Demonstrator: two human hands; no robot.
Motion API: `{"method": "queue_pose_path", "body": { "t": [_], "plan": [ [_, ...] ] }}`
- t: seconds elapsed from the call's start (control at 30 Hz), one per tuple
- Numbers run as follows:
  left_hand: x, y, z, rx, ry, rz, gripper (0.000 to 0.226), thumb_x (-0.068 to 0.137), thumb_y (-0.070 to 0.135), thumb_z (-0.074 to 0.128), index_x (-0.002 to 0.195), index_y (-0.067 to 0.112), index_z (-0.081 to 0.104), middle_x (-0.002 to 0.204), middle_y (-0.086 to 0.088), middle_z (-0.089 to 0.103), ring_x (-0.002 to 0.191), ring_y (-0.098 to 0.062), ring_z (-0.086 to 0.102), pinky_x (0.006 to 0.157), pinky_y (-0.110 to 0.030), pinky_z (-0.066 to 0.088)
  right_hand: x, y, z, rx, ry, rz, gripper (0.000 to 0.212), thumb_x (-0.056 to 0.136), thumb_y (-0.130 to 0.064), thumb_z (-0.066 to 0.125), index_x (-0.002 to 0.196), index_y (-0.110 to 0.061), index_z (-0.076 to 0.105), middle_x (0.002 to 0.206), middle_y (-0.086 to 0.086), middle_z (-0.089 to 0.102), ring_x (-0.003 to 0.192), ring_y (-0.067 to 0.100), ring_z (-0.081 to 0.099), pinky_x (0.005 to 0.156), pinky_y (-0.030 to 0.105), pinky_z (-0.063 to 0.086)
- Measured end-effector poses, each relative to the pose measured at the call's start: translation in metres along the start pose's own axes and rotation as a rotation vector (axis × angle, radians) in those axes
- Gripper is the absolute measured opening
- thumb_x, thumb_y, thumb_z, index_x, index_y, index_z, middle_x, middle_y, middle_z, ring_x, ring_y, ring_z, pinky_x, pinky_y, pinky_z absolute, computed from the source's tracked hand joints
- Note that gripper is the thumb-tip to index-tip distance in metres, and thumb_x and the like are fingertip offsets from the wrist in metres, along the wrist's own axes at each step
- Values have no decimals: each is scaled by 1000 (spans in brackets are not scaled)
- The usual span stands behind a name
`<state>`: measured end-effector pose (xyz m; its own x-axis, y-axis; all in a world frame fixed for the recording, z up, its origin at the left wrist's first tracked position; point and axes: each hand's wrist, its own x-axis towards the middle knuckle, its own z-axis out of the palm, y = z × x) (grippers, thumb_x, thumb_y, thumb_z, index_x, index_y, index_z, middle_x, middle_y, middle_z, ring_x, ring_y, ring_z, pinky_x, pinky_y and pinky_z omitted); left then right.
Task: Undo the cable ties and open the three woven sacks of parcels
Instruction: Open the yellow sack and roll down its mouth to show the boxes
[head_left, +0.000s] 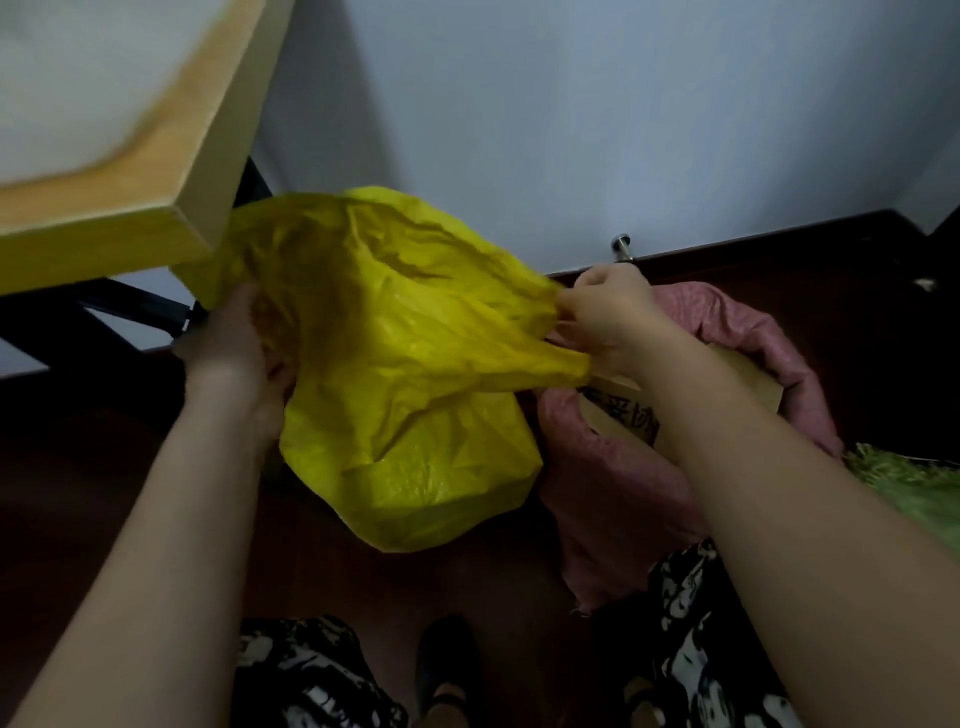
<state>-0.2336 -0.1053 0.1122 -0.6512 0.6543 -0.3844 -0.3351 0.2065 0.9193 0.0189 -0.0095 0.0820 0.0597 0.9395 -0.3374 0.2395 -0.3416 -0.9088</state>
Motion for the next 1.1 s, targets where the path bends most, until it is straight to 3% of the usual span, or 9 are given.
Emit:
{"method": "queue_pose_path", "body": {
  "t": [0.17,0.27,0.33,0.43,0.53,0.7,0.83,0.97,1.1],
  "plan": [
    [-30,-9,19,161,-277,-202,76,59,72,70,121,30,56,106,1,69,93,-21,65,69,-41,53,-16,0,11,62,-225,40,36,88,10,41,114,-9,58,99,17,59,70,22,57,53,30,50],
    [-39,-18,25,260,-350,-248,105,41,61,86,131,24,46,115,0,67,97,-26,65,61,-51,54,-29,-7,21,-72,-358,-7,36,83,9,35,105,1,62,81,12,58,62,18,51,48,21,42],
    [-45,-27,29,324,-347,-197,76,57,38,87,116,20,43,102,3,63,87,-22,61,70,-59,49,-36,-6,27,-134,-444,-4,24,82,3,43,100,5,59,74,7,52,54,15,48,47,19,37],
    [-51,-40,35,277,-272,-184,56,81,5,71,114,19,28,89,2,48,75,-18,55,77,-55,50,-42,1,30,-152,-534,10,9,93,-19,58,88,-20,65,72,-4,67,51,5,60,45,15,43],
    [-36,-40,26,182,-161,-202,46,83,-11,52,128,0,45,93,-13,57,75,-28,61,59,-45,56,-34,6,31,-112,-394,6,18,96,-25,55,100,-13,66,97,7,68,82,20,64,65,27,47],
    [-23,-36,1,81,-75,-305,53,84,-15,33,131,3,50,87,-17,56,76,-34,59,53,-41,50,-24,1,19,305,-194,152,24,97,-14,45,113,-3,59,114,20,64,99,36,65,81,54,54],
    [-42,-30,-7,-28,-24,-341,38,93,-2,35,123,9,55,75,-15,55,66,-30,58,42,-33,52,-28,1,3,532,-114,228,32,92,-11,48,120,-4,61,116,22,66,100,36,67,80,58,54],
    [-52,-25,-15,-174,-163,-321,27,97,35,46,91,19,67,67,-8,72,53,-22,69,45,-36,55,-35,0,-20,616,-37,223,31,92,-19,50,116,-7,65,108,17,68,79,28,66,62,36,60],
    [-52,-21,-26,-212,-190,-274,35,94,46,45,102,21,69,92,-6,73,76,-22,70,53,-40,59,-38,-1,-42,719,-101,149,25,94,-28,46,96,-12,65,101,14,68,83,30,66,69,33,58]
  ]
}}
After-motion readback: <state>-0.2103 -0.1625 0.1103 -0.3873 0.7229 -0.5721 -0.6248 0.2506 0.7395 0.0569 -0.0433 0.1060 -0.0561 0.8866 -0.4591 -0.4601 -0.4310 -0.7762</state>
